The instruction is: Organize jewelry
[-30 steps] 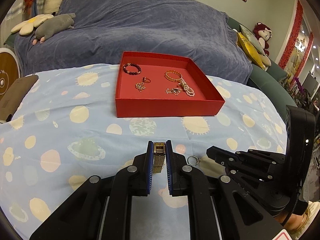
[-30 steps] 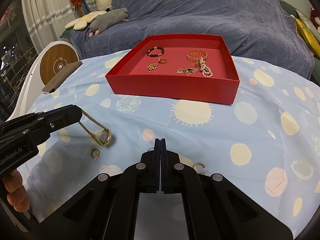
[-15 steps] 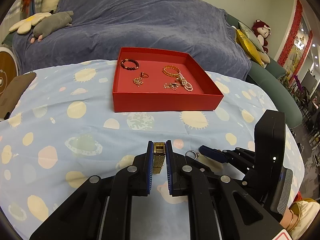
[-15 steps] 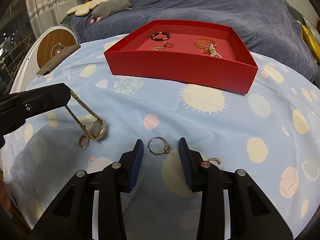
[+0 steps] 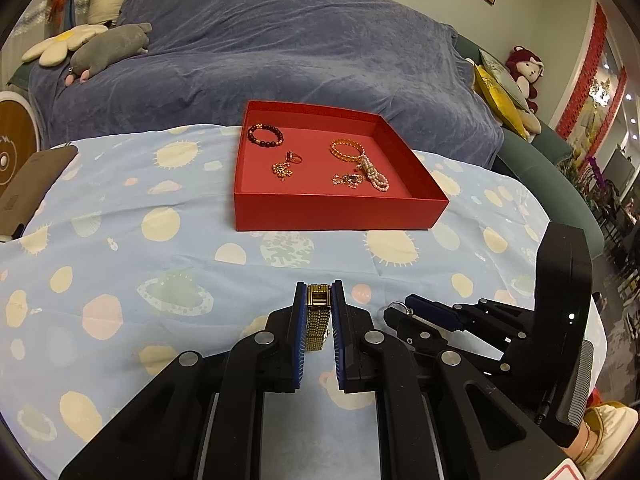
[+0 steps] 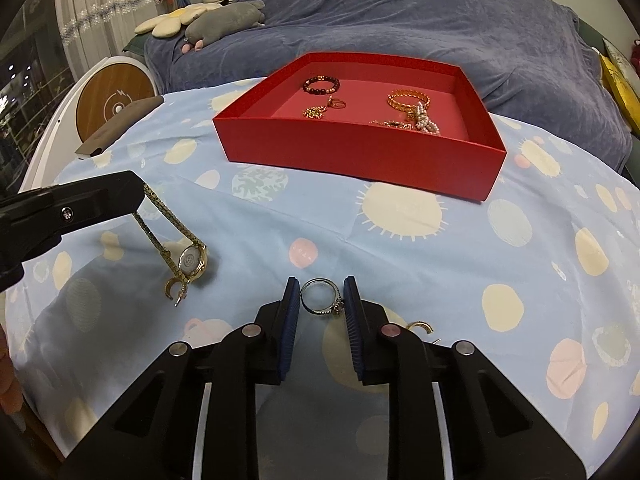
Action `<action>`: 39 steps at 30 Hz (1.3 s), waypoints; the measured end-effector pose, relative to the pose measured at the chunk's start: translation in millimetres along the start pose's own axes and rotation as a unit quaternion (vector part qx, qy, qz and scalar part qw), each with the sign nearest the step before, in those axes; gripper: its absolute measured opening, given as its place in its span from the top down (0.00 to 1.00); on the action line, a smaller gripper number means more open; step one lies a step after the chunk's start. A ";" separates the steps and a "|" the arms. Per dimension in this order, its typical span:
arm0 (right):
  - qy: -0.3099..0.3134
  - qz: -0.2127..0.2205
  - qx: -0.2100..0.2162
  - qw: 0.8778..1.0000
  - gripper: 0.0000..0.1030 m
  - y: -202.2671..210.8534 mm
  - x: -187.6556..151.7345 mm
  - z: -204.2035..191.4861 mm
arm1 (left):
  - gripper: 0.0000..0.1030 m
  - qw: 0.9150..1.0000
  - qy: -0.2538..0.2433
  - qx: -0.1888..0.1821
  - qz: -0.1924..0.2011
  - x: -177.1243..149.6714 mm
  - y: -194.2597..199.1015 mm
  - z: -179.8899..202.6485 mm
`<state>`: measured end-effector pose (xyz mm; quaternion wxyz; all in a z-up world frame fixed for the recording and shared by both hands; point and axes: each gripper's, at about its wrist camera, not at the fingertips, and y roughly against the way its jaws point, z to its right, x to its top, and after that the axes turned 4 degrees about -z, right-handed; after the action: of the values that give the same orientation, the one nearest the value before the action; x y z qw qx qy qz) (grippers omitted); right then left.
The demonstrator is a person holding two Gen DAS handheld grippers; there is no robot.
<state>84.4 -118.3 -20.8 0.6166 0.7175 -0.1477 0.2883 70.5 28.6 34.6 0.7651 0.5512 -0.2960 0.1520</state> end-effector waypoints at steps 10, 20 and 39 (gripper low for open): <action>-0.013 0.039 0.016 0.999 0.79 40.3 16.8 9.0 | 0.91 0.999 -0.002 -0.002 0.046 36.2 32.4 2.2; -0.022 0.058 0.022 0.998 0.79 55.8 64.1 31.3 | 0.91 0.998 -0.007 0.001 0.069 101.1 28.9 4.5; -0.062 0.045 0.040 0.996 0.79 -34.3 153.4 65.2 | 0.92 0.999 0.027 -0.002 0.047 162.0 -66.4 -15.1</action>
<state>240.1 -152.8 38.5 0.5635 0.7507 -0.2061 0.2764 238.0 4.5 81.8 0.7657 0.5312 -0.3012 0.2018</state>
